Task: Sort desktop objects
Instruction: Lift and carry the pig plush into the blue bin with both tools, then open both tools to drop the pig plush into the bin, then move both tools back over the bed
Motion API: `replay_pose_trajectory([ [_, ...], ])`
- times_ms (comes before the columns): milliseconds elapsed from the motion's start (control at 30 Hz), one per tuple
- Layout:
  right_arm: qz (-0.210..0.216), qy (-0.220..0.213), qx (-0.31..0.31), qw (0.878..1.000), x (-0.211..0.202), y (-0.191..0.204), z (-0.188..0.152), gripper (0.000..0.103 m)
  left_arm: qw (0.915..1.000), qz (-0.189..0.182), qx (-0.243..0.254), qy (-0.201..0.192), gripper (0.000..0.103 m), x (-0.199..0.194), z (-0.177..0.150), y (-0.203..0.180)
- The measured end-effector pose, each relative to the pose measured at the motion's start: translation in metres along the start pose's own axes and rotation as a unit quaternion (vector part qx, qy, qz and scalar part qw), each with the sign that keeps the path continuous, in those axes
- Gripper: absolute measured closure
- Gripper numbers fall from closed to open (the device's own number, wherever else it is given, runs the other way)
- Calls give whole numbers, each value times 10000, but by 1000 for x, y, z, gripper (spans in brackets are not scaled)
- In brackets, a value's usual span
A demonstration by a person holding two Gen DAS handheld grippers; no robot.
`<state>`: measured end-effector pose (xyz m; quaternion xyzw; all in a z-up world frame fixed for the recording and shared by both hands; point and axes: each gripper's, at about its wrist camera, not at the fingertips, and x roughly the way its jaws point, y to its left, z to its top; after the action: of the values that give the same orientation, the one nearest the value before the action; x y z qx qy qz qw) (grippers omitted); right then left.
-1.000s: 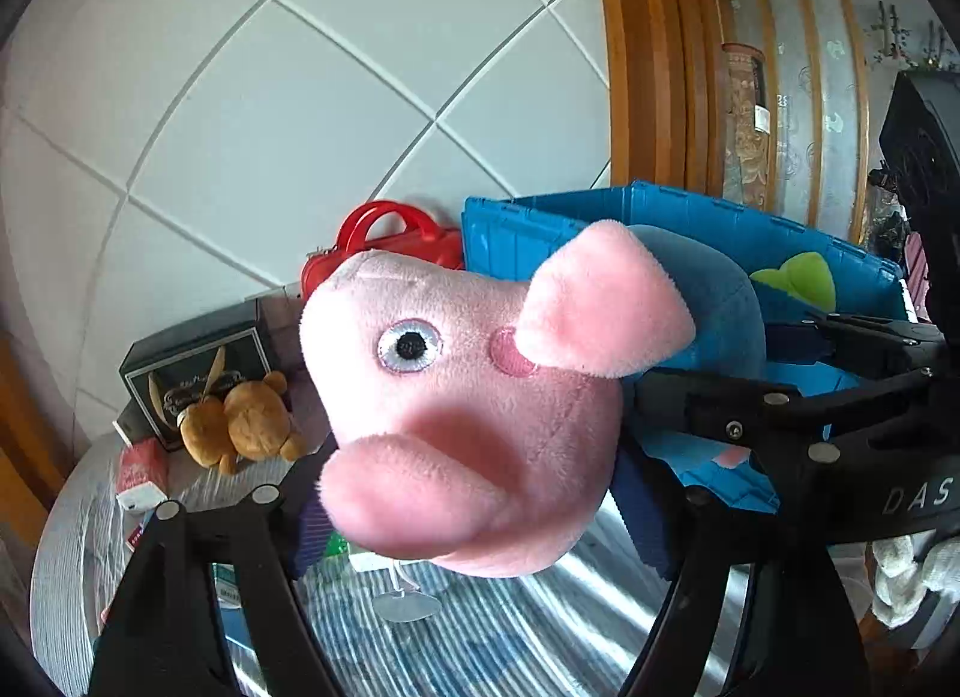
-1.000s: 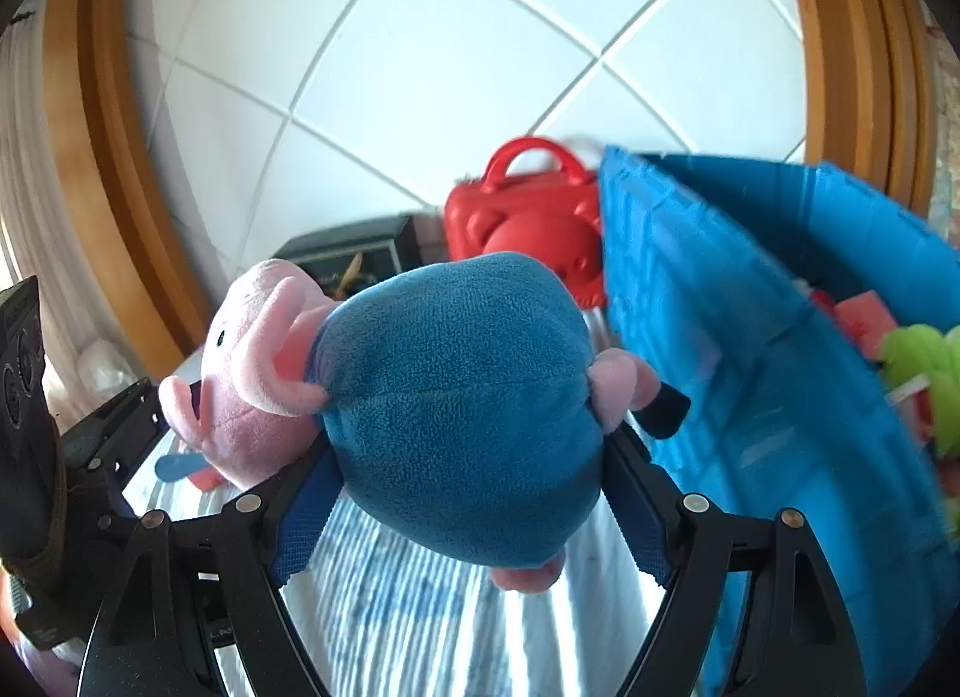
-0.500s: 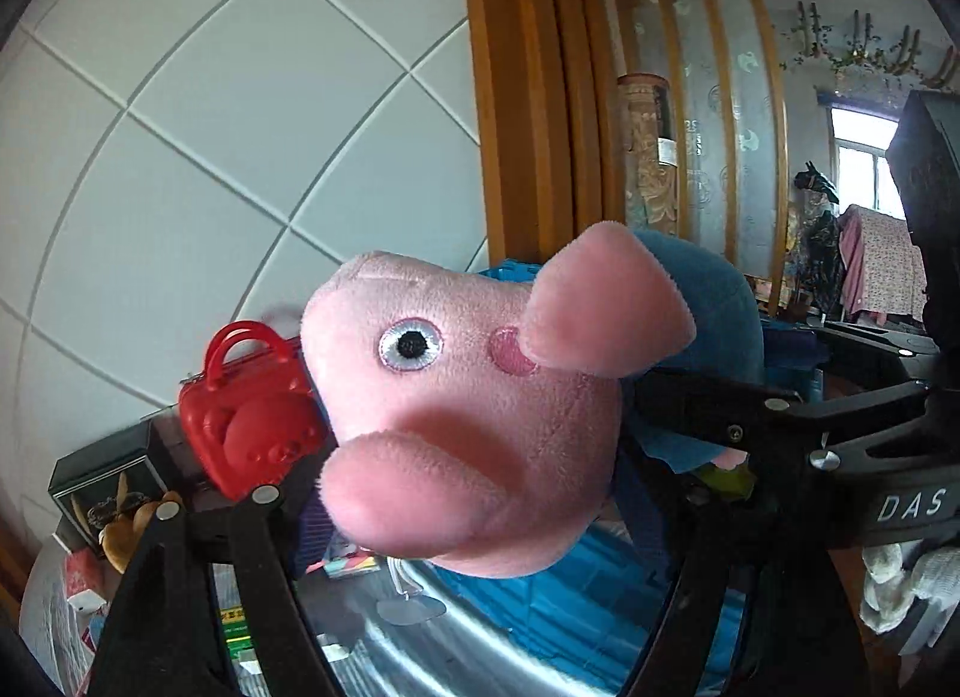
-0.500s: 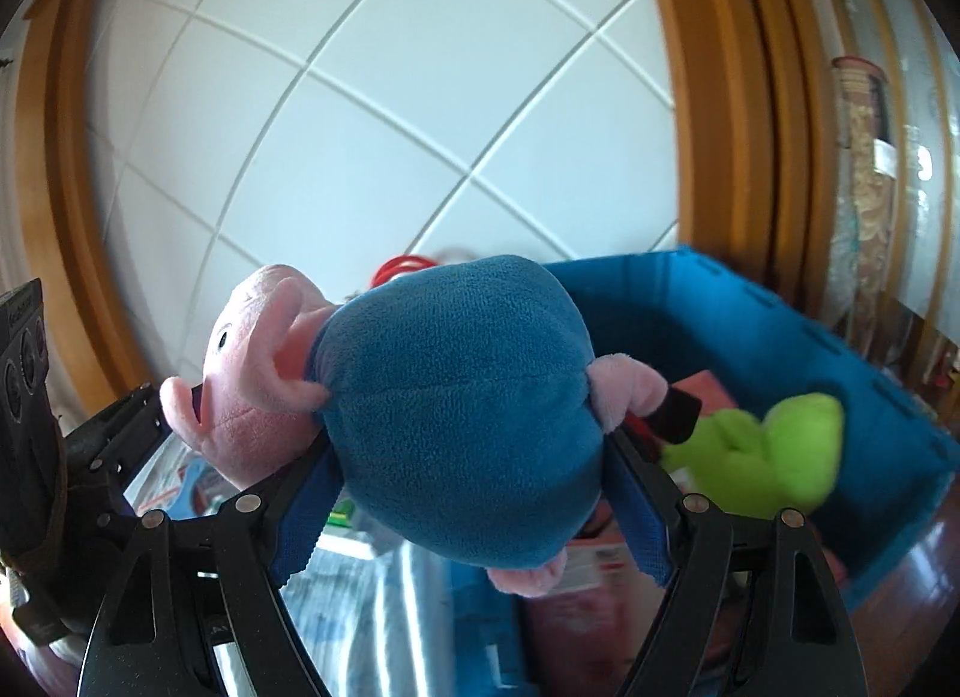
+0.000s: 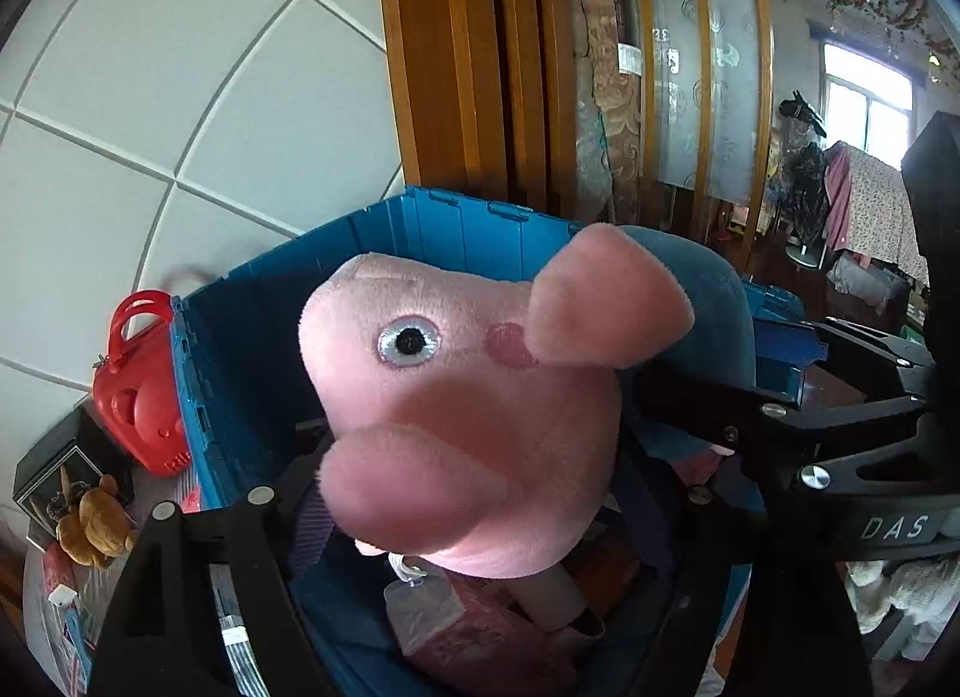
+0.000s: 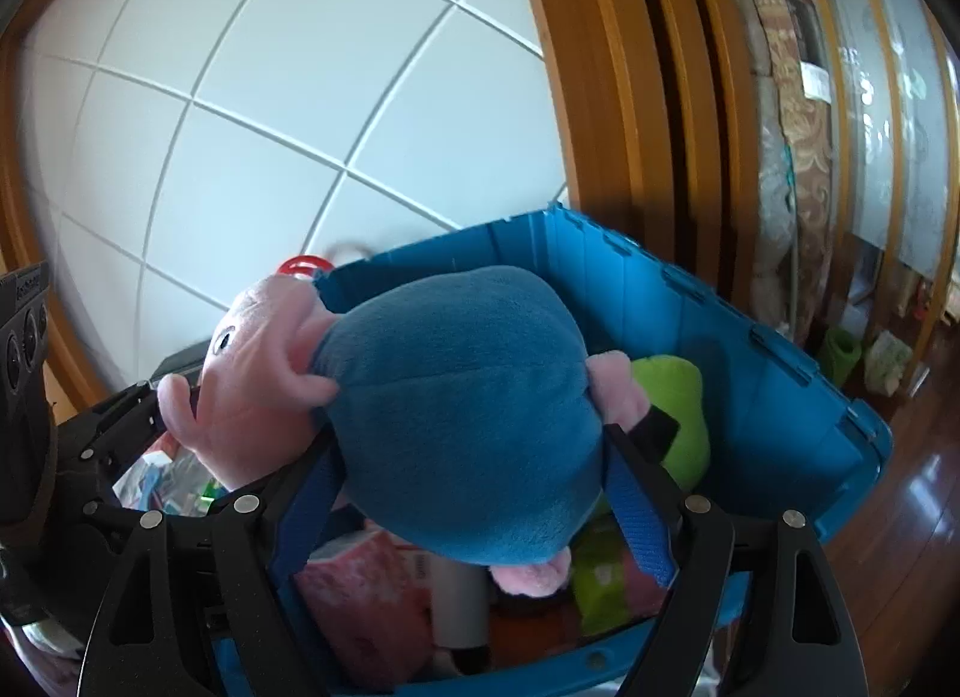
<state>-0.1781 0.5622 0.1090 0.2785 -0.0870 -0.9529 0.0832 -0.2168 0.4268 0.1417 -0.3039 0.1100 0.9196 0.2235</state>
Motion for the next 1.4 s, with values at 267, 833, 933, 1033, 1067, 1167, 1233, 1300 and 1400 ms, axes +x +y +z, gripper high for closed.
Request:
replay_pose_trajectory([
  [267, 44, 120, 116, 9999, 9, -27, -1, 20, 9990, 328, 70, 301, 18, 15, 0, -19],
  [833, 352, 19, -50, 9994, 14, -1, -3, 8, 9966, 699, -424, -77, 18, -27, -19, 17],
  [933, 329, -77, -59, 9994, 5, 15, -2, 6, 9960, 715, -498, -191, 18, -41, -24, 31],
  [1033, 332, -176, -163, 9992, -4, 37, -2, 0, 9948, 763, -614, -286, 18, -56, -34, 50],
  [1067, 322, -203, -207, 9991, -6, 44, -1, 0, 9943, 773, -675, -299, 18, -61, -39, 59],
  [1167, 317, -276, -321, 9986, -10, 73, 0, 0, 9925, 859, -817, -281, 18, -75, -57, 87],
  [1233, 348, -285, -365, 9983, -11, 92, 1, 0, 9908, 953, -922, -254, 18, -85, -71, 110],
  [1300, 420, -296, -474, 9976, -10, 118, 1, 0, 9889, 1052, -1035, -191, 18, -96, -88, 137],
  [1400, 555, -229, -577, 9965, -5, 160, 0, 0, 9841, 1275, -1230, -78, 18, -110, -115, 181],
])
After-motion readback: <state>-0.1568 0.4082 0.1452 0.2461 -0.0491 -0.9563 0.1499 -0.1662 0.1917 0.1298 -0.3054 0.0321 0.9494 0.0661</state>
